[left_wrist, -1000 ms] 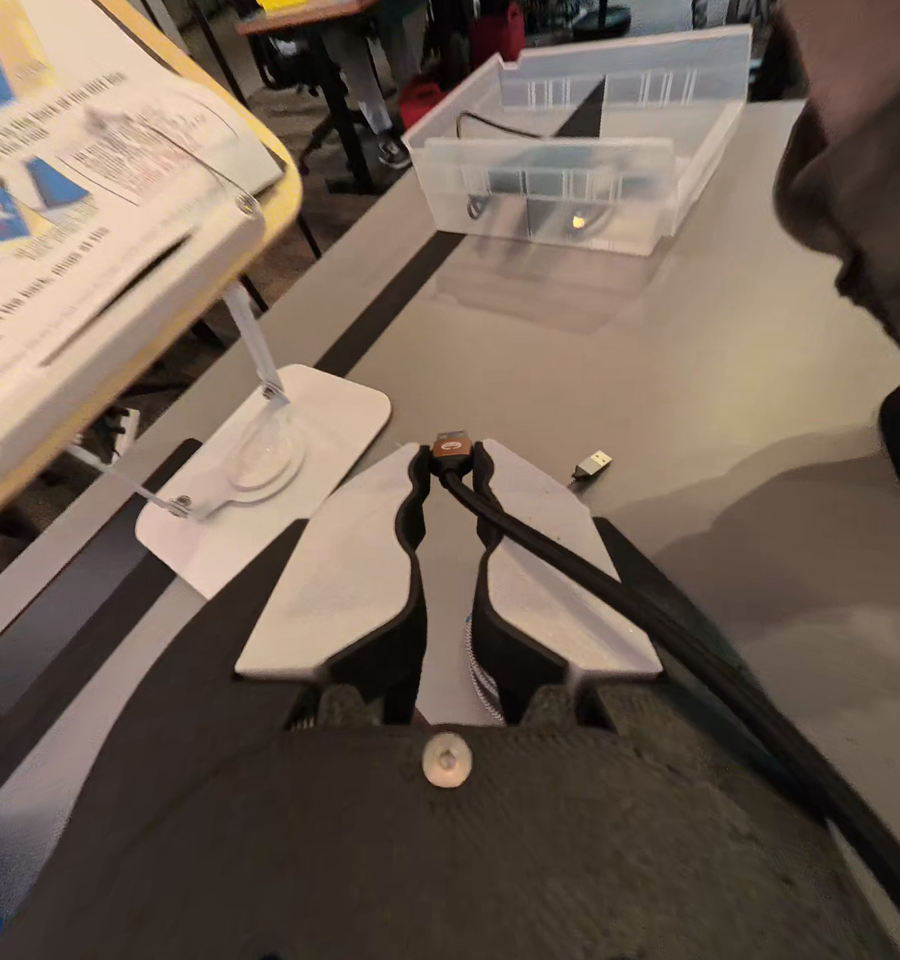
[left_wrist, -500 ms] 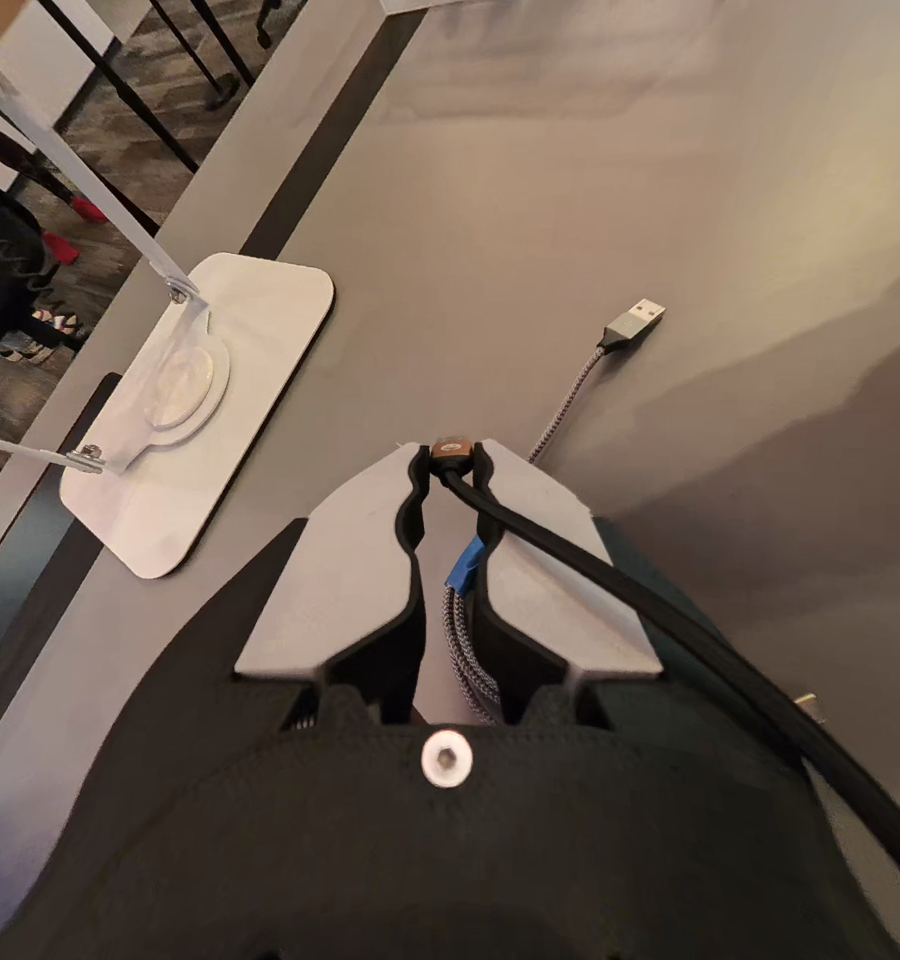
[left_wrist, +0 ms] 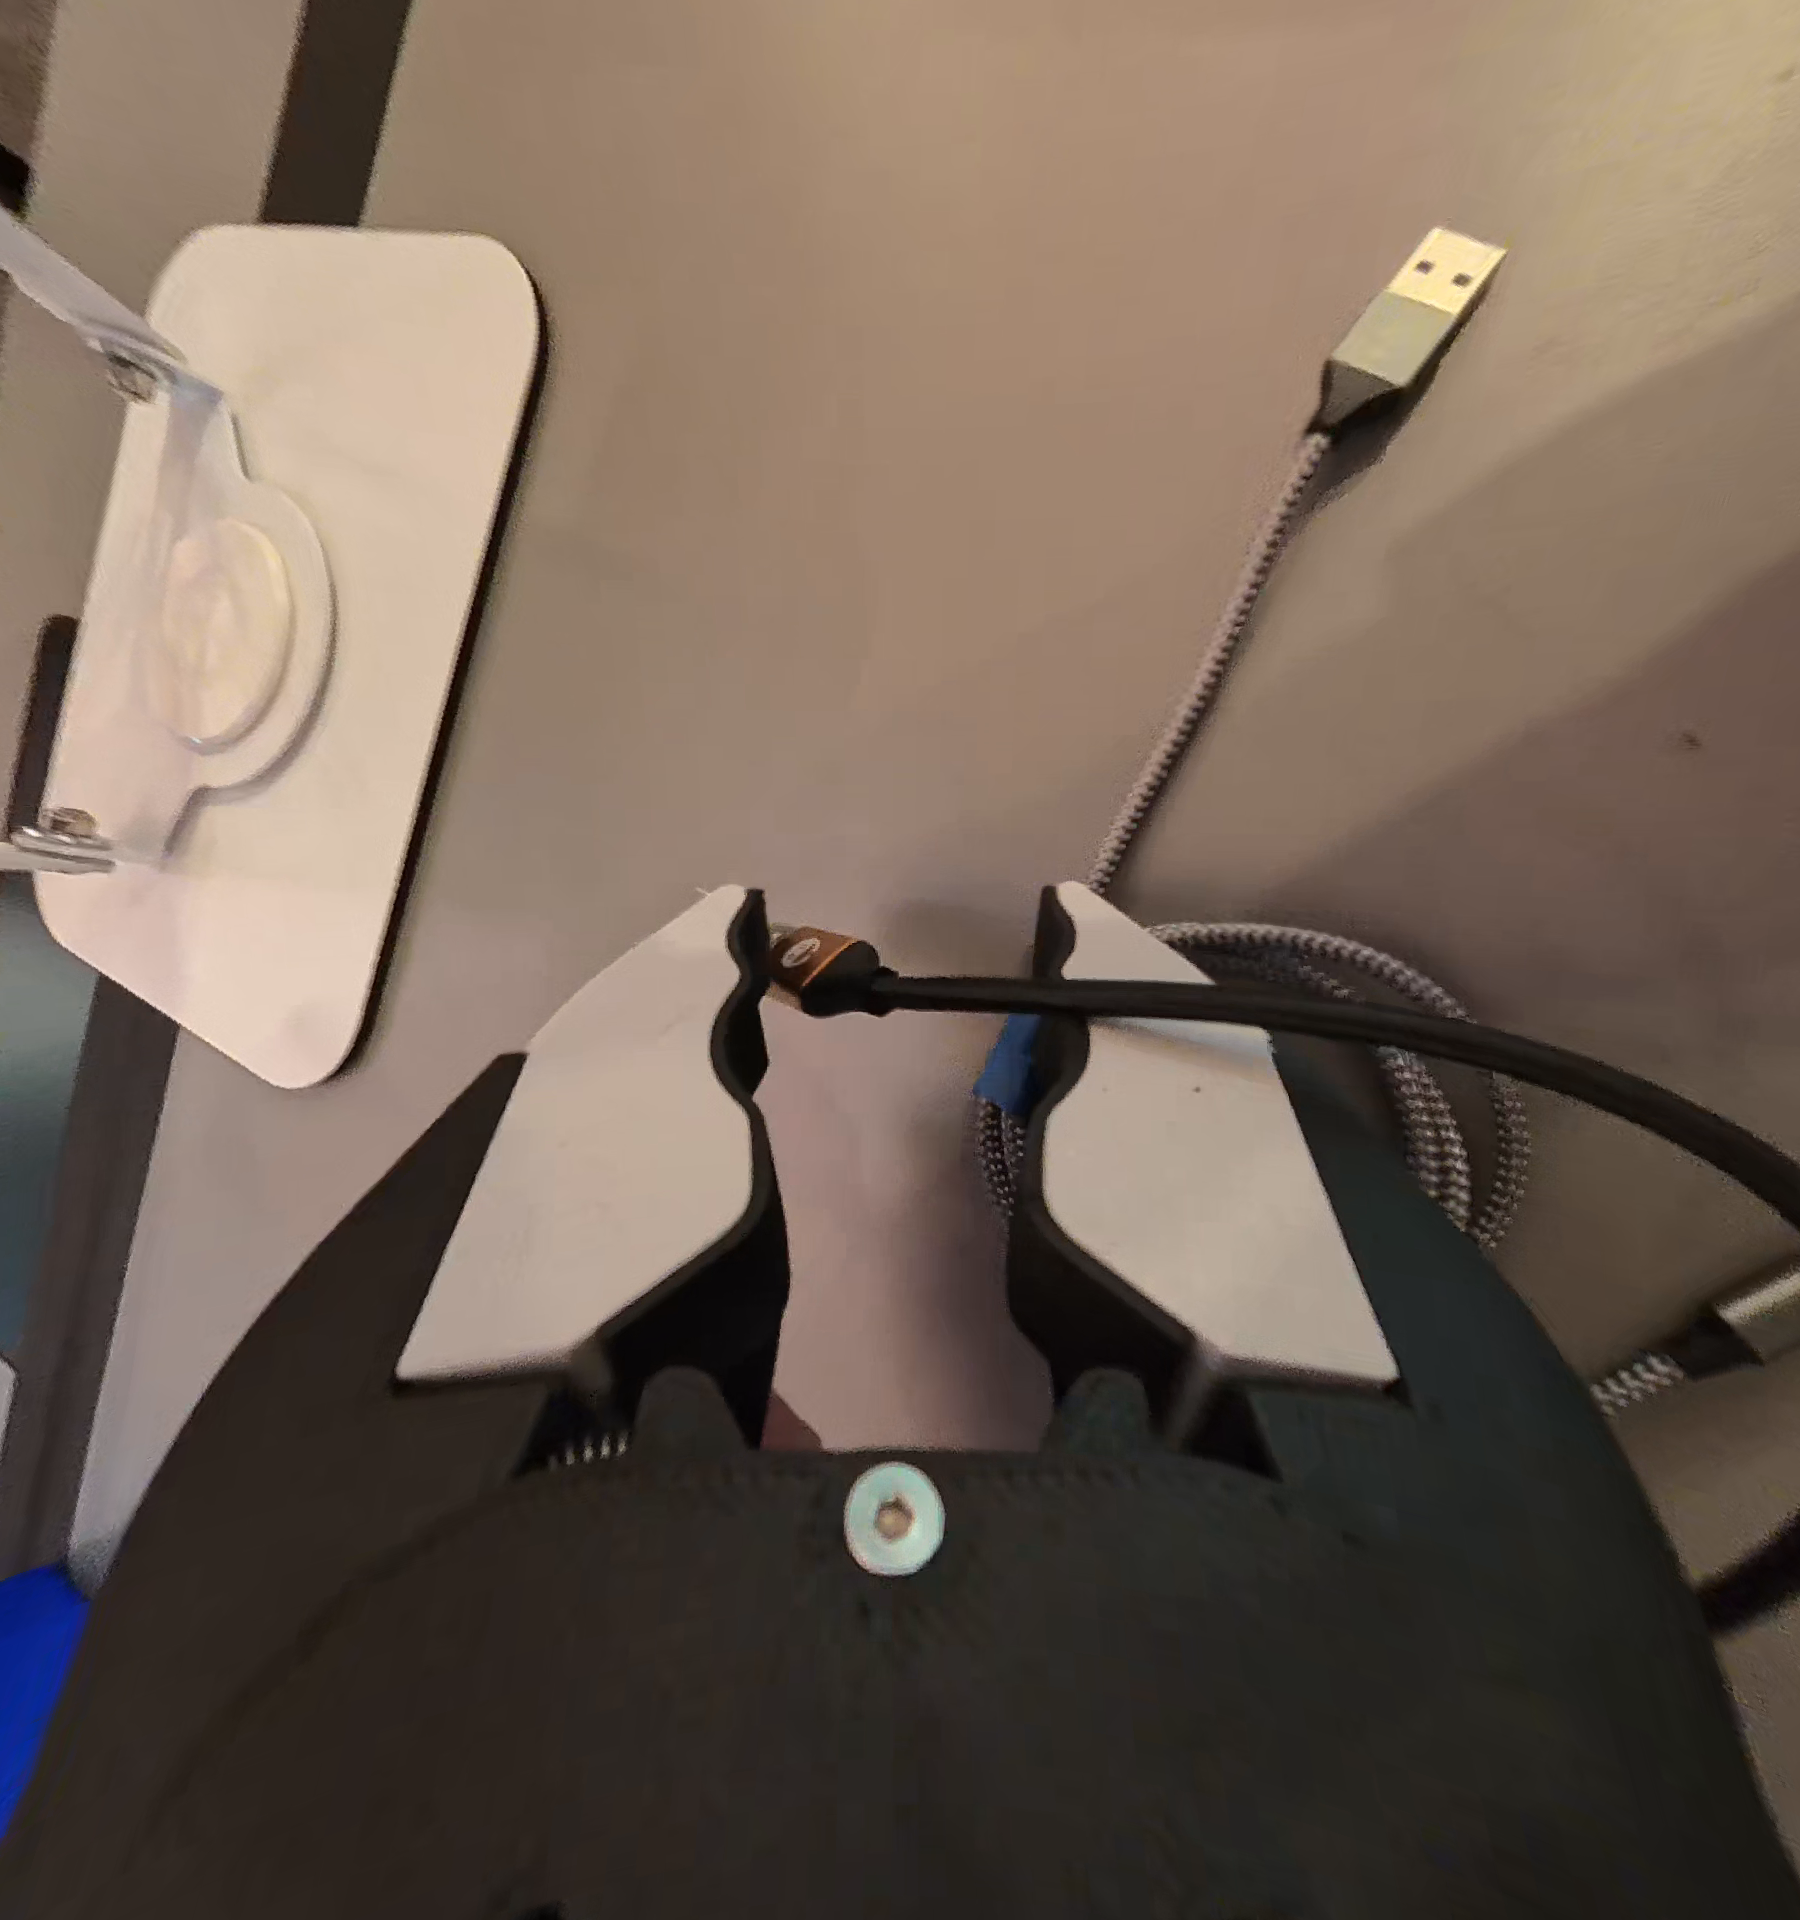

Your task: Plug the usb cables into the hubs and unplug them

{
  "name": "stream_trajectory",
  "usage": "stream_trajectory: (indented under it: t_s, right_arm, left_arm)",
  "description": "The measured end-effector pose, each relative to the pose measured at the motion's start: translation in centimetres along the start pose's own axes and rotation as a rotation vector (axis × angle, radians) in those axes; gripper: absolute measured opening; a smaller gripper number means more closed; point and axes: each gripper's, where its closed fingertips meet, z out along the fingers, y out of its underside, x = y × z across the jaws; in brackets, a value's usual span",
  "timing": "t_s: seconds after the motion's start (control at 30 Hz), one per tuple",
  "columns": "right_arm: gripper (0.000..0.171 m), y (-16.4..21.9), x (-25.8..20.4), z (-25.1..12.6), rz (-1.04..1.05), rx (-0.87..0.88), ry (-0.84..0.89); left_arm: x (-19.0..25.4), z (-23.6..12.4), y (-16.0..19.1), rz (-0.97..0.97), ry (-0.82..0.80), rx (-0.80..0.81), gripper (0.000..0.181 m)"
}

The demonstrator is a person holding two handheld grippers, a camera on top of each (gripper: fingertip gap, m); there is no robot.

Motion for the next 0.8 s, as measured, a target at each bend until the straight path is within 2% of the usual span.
stream_trajectory:
  t_s: [0.27, 0.47, 0.53, 0.63, 0.8]
  right_arm:
    - [0.009, -0.5, -0.5, 0.1, -0.010, 0.010, -0.013]
    - [0.009, -0.4, -0.5, -0.2, 0.036, 0.032, -0.042]
    - [0.009, -0.5, -0.7, -0.3, 0.086, 0.062, -0.075]
    - [0.010, -0.2, -1.5, -0.6, 0.144, 0.093, -0.155]
    - [0.010, -1.1, -3.2, -1.6, 0.231, 0.192, -0.308]
  left_arm:
    - [-0.1, -1.7, 1.5, 0.037, 0.120, -0.158, 0.078]
    - [-1.9, -4.3, 0.1, 0.008, 0.071, -0.033, 0.078]
    - [-3.7, -5.9, -0.8, -0.012, -0.023, 0.037, 0.074]
    - [-7.6, -10.1, -3.1, 0.000, -0.268, 0.190, 0.071]
    - [-11.3, -18.7, -8.0, 0.177, -0.611, 0.357, 0.070]
